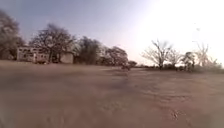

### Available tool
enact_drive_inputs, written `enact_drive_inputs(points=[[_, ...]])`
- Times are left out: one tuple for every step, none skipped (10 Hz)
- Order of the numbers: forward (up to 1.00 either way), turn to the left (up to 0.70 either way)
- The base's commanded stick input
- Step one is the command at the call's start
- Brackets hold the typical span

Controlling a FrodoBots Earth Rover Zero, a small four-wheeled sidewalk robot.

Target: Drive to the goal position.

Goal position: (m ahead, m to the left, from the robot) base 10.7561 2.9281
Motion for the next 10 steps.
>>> enact_drive_inputs(points=[[0.7, 0.0], [0.7, 0.0], [0.7, 0.0], [0.7, 0.0], [0.7, 0.0], [0.7, 0.0], [0.7, 0.0], [0.7, 0.0], [0.7, 0.0], [0.7, 0.0]])
